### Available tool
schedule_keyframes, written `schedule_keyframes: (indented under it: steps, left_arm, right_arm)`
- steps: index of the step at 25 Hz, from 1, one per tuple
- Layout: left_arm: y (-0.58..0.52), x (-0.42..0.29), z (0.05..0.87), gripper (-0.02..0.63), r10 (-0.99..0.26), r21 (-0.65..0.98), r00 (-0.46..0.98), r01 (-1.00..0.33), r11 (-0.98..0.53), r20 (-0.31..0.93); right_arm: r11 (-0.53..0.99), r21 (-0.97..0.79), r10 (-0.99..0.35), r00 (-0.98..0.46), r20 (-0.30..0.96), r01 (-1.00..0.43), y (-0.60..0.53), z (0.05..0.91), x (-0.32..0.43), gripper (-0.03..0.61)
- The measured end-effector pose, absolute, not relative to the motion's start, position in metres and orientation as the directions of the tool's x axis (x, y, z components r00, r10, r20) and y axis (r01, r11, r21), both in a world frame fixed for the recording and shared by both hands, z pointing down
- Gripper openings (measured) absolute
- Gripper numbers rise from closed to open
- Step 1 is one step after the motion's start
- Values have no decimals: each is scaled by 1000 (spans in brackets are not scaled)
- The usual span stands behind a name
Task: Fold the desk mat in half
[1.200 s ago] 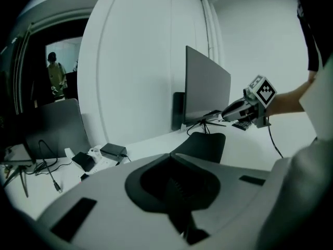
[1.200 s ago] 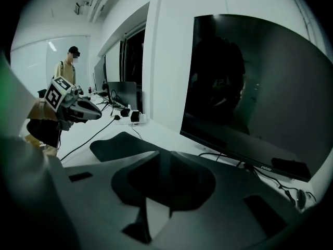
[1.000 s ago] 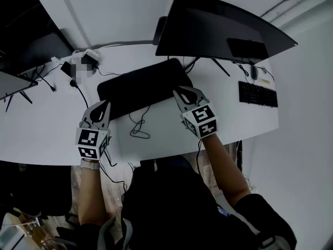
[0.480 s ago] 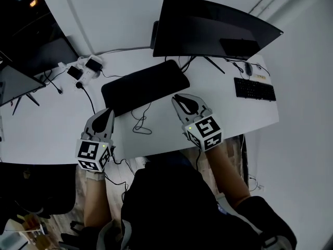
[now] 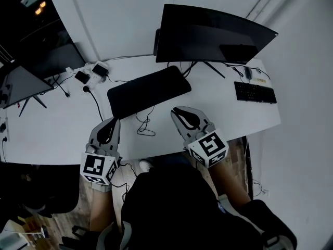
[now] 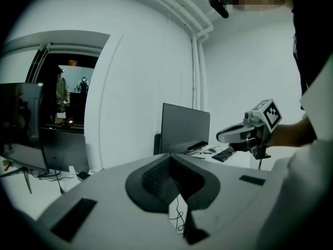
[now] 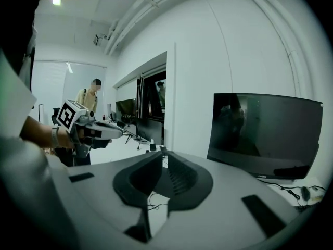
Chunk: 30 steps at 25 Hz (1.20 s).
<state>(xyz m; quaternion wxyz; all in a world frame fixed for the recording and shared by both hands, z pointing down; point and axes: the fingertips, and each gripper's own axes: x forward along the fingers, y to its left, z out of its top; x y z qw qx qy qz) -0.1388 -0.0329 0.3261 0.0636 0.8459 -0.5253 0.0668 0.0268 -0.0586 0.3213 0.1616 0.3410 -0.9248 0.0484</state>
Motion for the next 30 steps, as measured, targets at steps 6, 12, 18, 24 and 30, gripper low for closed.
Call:
schedule_keyframes:
  steps: [6,12,18,24,30]
  left_arm:
    - [-10,-127,314,8,-877,-3,448,-890,-456,174]
    - [11,-118,307,8,-874,-56,452,-882,-468,181]
    - [21,-117,311,8,-882,-91,435,-886,-455,181]
    - [24,-119,319,9,-892,-114,407,-894,-433,196]
    - [25,-124,324,9,-904,-97,372,-912,-398,209]
  right_arm:
    - [789,49,-597,-745,297,-613,-35,312,18,40]
    - [797,79,-597,-761,254,-599,-18,311,17,40]
    - [790,73,-605,-755,254,-609,-6,318,18,40]
    - [794,81,-598,-752,277,-602,-2,327,17,40]
    - [802,80,-586,-755,294,-592,-1,335,16,40]
